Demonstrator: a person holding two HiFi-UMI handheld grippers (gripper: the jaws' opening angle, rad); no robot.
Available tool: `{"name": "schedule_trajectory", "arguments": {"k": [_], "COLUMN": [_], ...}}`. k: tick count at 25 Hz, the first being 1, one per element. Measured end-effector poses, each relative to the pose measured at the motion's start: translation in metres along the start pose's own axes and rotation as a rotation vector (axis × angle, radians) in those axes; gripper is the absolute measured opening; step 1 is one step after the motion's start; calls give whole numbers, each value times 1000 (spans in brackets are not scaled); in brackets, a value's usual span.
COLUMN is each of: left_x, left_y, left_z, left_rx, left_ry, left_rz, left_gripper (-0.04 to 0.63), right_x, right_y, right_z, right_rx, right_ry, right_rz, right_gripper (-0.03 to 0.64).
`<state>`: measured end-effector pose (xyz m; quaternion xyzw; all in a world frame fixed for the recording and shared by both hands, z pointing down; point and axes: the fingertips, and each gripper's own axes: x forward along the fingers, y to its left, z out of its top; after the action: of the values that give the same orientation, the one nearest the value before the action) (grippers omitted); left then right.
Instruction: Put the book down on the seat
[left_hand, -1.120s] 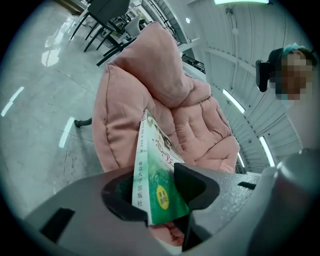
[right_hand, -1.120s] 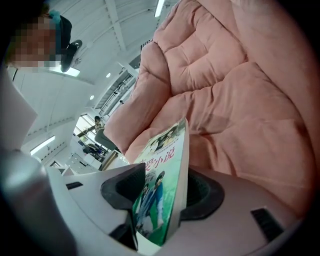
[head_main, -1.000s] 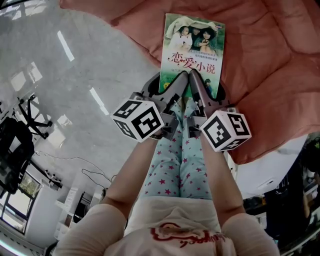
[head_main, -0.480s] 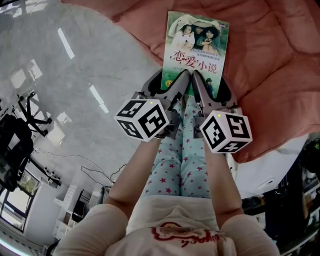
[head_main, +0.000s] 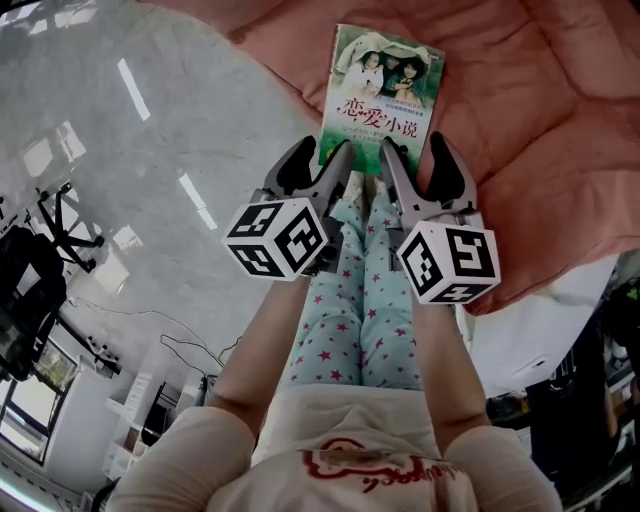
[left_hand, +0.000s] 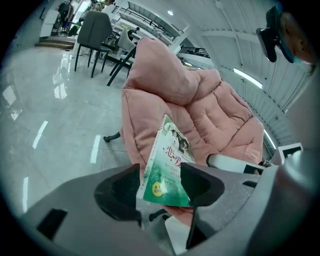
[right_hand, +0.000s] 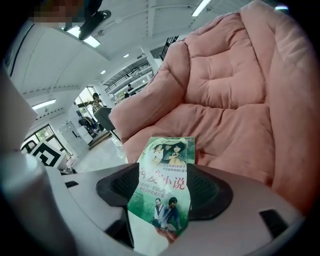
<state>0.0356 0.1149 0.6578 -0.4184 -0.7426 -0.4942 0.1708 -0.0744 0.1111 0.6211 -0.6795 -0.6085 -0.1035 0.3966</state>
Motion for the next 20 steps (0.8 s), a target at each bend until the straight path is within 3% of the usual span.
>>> {"name": "schedule_trajectory", "arguments": {"k": [4, 9, 10, 12, 16, 20], "left_x": [-14, -34, -39, -51, -85, -119], "left_y": [-13, -61, -73, -97, -141, -185], "left_z": [8, 31, 38, 57, 94, 121], "left_rx": [36, 57, 80, 112, 177, 240], "left_ry": [-28, -81, -95, -138, -222, -256], "left_rz": [7, -74, -91, -132, -200, -266], "left_gripper": [239, 239, 239, 239, 232, 216], "right_x": [-10, -35, -41, -53, -83, -115], "right_y": [10, 34, 39, 48, 65, 83], "right_z": [12, 44, 53, 74, 111, 145], "right_rx": [-41, -79, -85, -99, -146, -218], "right_ry": [5, -42, -58, -96, -163, -201], "right_rz": [14, 74, 86, 95, 121, 140], "right_gripper": [273, 254, 236, 105, 94, 75]}}
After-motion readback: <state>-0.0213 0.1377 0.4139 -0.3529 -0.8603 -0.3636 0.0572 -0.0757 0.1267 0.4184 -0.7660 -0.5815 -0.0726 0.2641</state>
